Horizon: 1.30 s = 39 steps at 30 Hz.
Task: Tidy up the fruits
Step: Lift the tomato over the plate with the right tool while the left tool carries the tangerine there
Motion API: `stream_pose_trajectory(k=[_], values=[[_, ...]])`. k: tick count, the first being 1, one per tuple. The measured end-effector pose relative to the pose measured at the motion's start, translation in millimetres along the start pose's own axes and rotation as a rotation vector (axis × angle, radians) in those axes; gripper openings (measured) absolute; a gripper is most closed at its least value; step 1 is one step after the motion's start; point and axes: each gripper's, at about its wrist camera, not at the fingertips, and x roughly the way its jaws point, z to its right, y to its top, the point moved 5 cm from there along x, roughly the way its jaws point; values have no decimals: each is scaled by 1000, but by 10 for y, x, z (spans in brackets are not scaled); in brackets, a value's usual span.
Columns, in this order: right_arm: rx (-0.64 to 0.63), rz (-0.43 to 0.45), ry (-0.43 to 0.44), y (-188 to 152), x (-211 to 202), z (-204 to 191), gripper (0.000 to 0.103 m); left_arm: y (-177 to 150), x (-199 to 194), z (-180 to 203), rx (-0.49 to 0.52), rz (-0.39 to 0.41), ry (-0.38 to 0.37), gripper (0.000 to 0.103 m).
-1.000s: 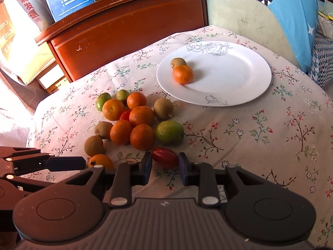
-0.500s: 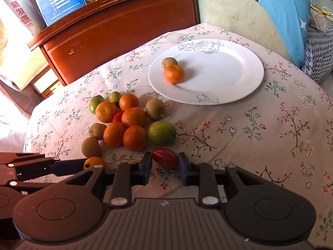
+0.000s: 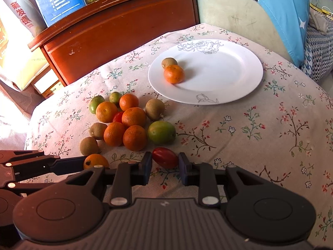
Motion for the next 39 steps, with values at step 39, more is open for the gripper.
stream_pose_trajectory(k=[39], values=[[156, 187, -88, 757, -442, 532, 27, 943, 132, 299, 35, 141, -3, 28]])
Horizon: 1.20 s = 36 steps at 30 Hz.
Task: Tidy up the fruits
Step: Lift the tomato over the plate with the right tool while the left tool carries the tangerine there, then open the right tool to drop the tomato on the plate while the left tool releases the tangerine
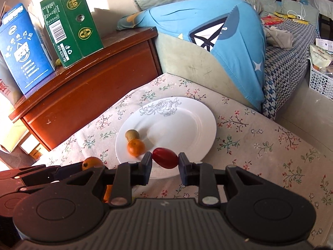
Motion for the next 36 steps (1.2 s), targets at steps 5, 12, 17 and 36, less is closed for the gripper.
stream_pose_trajectory(k=[5, 12, 17, 36], values=[[19, -3, 4, 80, 53, 96, 27, 56, 145, 88, 11, -6, -31, 28], [57, -28, 9, 161, 240, 320, 27, 111, 363, 204, 26, -18, -65, 28], [100, -51, 22, 173, 399, 432, 27, 147, 526, 250, 43, -28, -72, 28], [112, -77, 24, 229, 830, 441, 31, 171, 885, 223, 58, -63, -56, 30]])
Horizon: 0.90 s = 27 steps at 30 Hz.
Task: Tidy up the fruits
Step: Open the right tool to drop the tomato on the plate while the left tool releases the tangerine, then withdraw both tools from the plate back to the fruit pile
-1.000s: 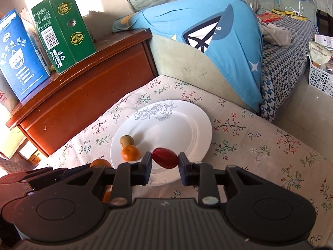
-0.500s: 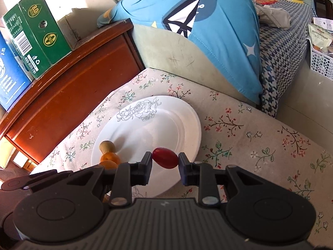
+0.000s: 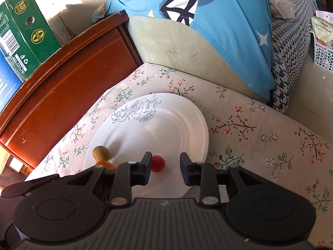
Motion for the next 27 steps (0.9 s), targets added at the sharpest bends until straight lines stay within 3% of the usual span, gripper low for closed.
stream_pose_trajectory(k=[6, 8, 10, 12, 27], values=[[9, 29, -11, 77, -77, 28, 32, 114, -115, -48, -17, 22, 7, 34], [10, 36, -13, 92, -108, 34, 32, 154, -181, -66, -23, 33, 23, 53], [7, 40, -10, 97, -143, 27, 33, 196, -275, -78, -11, 53, 39, 58], [18, 46, -9, 98, -187, 20, 37, 208, -352, -90, -1, 64, 46, 58], [-34, 37, 21, -192, -550, -296, 37, -38, -883, -507, -120, 32, 117, 63]])
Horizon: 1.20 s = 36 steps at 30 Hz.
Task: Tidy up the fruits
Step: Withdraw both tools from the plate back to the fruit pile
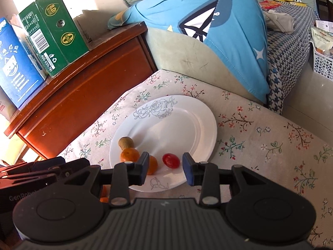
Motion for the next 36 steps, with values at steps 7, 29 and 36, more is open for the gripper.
stream_pose_trajectory(k=[7, 29, 36], values=[[-17, -8, 29, -211, -183, -115, 37, -151, -159, -197, -32, -15, 24, 63], [-15, -96, 53, -839, -215, -277, 37, -827, -294, -434, 5, -112, 43, 63], [-4, -91, 85, -862, -108, -364, 37, -918, -228, -391, 31, -128, 25, 62]])
